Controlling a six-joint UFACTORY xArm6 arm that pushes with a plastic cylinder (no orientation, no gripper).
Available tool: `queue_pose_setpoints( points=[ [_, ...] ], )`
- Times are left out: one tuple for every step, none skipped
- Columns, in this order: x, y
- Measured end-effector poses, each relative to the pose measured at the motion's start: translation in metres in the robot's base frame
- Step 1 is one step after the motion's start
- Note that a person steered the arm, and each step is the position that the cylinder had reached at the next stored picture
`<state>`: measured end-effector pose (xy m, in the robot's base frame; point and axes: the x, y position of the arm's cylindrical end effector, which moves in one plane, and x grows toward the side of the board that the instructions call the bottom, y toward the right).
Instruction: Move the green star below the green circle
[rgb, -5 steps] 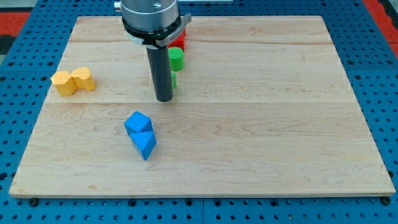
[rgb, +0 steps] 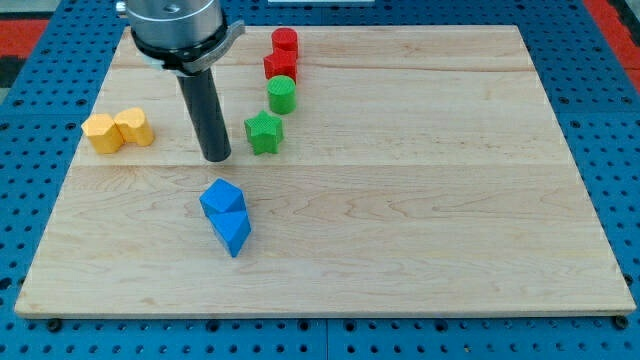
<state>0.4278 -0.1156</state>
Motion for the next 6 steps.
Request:
queue_pose_setpoints(
  points=[
    [-0.011, 0.023],
    [-0.018, 0.035],
    [-0.021, 0.046],
    [0.005, 0.049],
    [0.061, 0.06],
    [0.104, 0.037]
  ],
)
